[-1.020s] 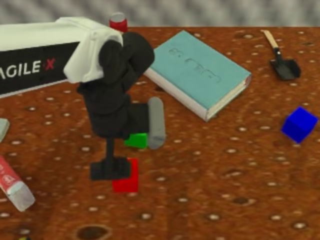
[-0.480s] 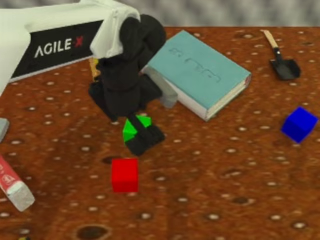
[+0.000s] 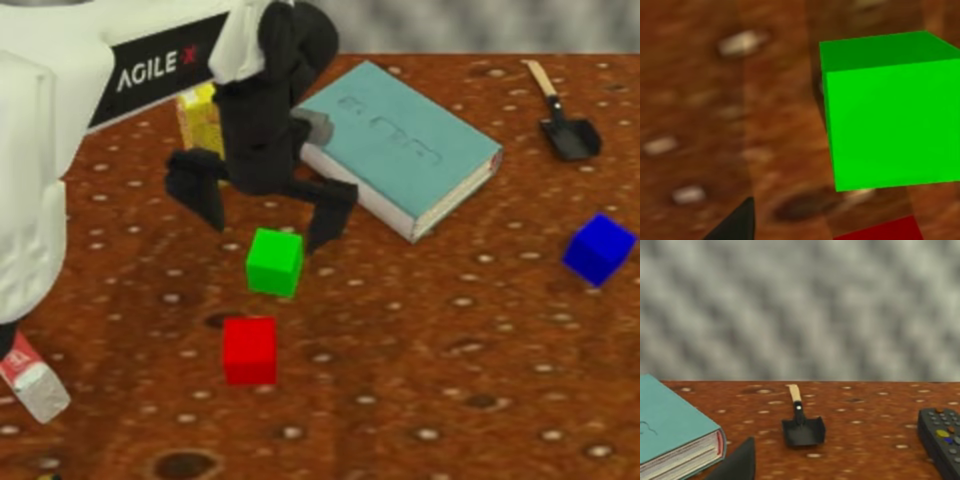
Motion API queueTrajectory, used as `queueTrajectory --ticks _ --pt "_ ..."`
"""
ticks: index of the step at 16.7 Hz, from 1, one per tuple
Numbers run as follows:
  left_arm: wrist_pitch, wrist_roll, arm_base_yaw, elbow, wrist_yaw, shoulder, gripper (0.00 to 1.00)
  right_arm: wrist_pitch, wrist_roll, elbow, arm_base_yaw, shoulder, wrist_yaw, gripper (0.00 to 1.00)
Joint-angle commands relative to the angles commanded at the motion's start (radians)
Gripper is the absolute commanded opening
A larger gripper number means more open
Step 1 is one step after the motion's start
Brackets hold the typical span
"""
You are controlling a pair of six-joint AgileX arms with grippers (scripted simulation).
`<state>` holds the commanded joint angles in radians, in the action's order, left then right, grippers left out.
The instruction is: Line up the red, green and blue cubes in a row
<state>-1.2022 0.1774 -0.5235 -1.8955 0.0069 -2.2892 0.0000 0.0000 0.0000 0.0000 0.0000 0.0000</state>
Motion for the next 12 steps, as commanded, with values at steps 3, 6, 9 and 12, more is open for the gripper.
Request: queueTrajectory --ticks 3,6,9,12 --pt "-0.008 0.097 0.010 -0.053 -0.002 -0.025 1.00 0.000 0.000 0.000 0.000 0.000 0.000 1.00" --pt "-0.008 0.110 0.012 -0.061 -0.003 -0.027 1.00 0.000 0.000 0.000 0.000 0.000 0.000 1.00" --pt "-0.004 0.109 0.006 -0.055 -0.002 -0.024 1.00 0.000 0.000 0.000 0.000 0.000 0.000 1.00" --pt "0.066 0.111 0.011 -0.007 -0.002 -0.050 1.00 0.000 0.000 0.000 0.000 0.000 0.000 1.00"
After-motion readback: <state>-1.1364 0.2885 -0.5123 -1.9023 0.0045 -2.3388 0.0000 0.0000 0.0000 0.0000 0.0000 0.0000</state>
